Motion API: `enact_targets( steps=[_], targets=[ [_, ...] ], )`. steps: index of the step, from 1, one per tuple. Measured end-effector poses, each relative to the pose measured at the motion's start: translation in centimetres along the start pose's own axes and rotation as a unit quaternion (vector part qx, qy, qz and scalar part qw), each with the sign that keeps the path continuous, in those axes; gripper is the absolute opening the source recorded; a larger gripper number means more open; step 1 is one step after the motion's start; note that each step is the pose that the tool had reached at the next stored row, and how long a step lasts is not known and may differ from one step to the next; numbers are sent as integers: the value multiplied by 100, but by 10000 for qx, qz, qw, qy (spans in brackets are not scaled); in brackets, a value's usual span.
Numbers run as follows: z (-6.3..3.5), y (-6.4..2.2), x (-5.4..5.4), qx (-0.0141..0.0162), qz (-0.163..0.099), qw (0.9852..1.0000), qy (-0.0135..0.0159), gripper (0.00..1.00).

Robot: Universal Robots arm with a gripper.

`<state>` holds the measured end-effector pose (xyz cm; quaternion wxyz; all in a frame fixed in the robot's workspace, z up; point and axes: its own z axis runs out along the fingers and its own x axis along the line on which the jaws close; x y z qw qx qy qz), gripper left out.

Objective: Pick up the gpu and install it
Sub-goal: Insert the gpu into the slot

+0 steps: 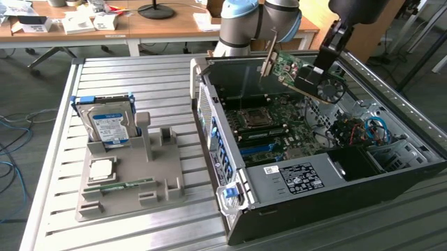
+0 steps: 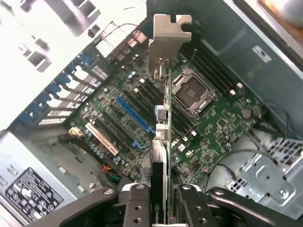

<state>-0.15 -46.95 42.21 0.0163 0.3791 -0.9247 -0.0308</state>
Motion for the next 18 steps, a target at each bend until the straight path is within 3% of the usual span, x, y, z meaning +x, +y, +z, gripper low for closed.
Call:
enact_targets(
  steps=[5, 9, 14, 18],
  targets=[
    [12, -1, 0, 3, -449, 9990, 31, 26],
    [21, -1, 0, 5, -812, 9967, 56, 26],
    [32, -2, 0, 9, -1261, 9920, 88, 26],
    [42, -3, 0, 11, -1623, 9867, 113, 26]
  ],
)
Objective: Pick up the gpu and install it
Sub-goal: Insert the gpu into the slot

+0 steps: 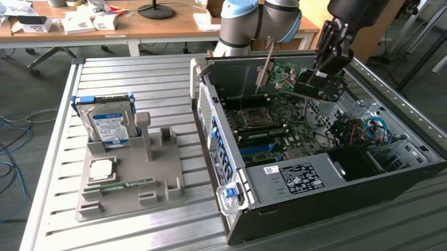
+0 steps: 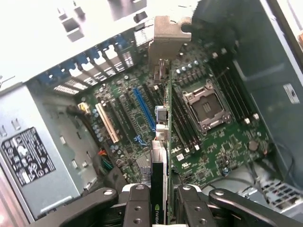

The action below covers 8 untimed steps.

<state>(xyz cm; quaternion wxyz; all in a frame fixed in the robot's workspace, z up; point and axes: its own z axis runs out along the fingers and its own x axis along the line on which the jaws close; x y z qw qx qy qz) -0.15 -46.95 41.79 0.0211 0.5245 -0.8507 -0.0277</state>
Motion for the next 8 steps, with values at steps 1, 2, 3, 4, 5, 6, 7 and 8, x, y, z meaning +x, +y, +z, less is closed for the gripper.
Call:
enact_targets(
  steps=[1, 2, 3, 4, 5, 6, 7, 8],
  targets=[
    [2, 0, 0, 1, -90, 10000, 6, 26],
    [5, 0, 0, 1, -180, 9998, 13, 26],
    [7, -1, 0, 2, -270, 9996, 19, 26],
    [9, -1, 0, 2, -365, 9993, 25, 26],
    [12, -1, 0, 3, -453, 9990, 32, 26],
    [14, -1, 0, 4, -544, 9985, 38, 26],
    [17, -1, 0, 4, -633, 9980, 44, 26],
    [19, -1, 0, 5, -726, 9974, 50, 26]
  ],
)
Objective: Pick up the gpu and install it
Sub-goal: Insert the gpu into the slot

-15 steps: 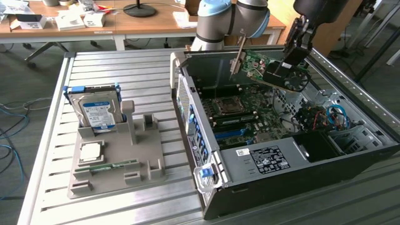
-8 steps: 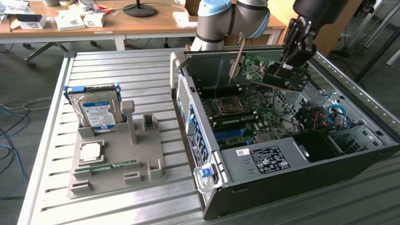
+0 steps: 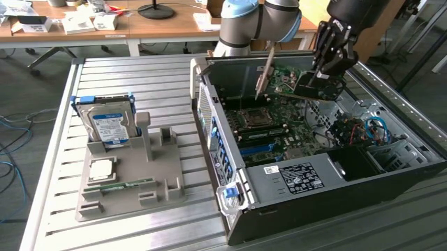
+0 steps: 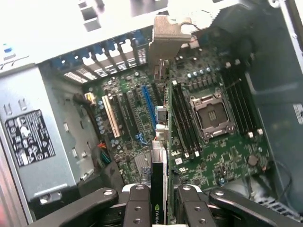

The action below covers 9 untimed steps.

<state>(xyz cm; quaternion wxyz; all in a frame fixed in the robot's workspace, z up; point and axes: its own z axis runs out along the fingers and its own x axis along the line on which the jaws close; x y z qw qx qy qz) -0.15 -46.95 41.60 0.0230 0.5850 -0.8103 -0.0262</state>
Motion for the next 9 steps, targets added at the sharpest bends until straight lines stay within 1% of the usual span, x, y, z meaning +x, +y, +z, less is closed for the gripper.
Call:
enact_targets(
  steps=[2, 4, 7, 9],
  targets=[
    [5, -1, 0, 1, -179, 9998, 13, 26],
    [9, -1, 0, 3, -364, 9993, 25, 26],
    [16, -2, 0, 4, -633, 9980, 44, 26],
    [20, -2, 0, 6, -815, 9967, 57, 26]
  ],
)
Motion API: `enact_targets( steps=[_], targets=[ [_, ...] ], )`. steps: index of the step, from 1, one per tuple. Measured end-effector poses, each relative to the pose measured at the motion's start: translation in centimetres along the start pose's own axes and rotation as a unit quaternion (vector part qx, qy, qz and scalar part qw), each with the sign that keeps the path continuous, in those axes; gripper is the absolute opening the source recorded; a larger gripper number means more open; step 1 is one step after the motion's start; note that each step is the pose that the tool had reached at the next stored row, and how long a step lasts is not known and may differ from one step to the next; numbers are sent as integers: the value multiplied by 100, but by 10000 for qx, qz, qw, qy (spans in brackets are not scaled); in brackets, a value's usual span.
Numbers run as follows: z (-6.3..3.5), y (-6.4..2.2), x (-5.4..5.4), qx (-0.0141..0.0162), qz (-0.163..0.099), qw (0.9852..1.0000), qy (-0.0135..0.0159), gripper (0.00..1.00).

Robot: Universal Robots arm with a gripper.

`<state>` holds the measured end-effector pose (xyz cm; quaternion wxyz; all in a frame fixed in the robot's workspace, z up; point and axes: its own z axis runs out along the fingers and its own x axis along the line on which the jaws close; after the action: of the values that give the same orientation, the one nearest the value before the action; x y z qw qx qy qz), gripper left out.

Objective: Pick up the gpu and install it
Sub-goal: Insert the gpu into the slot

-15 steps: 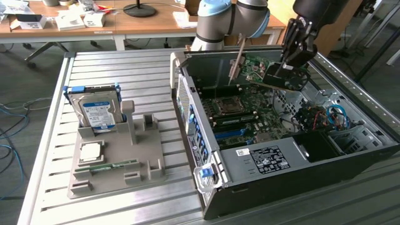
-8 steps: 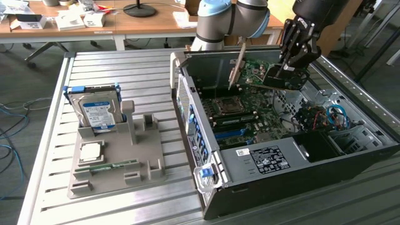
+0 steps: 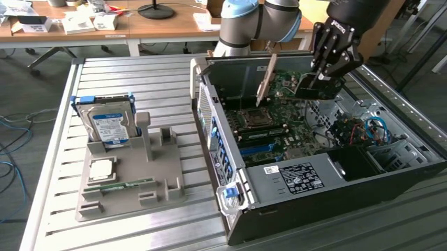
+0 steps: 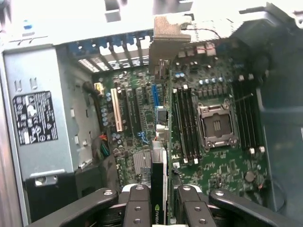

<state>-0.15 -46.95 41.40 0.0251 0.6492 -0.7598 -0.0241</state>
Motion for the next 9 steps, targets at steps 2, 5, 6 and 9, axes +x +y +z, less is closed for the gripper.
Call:
enact_targets(
  steps=[2, 5, 6, 9],
  targets=[
    [4, 0, 0, 1, -179, 9998, 12, 26],
    [8, -1, 0, 3, -446, 9990, 31, 26],
    [8, -1, 0, 3, -464, 9989, 33, 26],
    [9, 0, 0, 14, -470, 9989, 26, 26]
  ],
)
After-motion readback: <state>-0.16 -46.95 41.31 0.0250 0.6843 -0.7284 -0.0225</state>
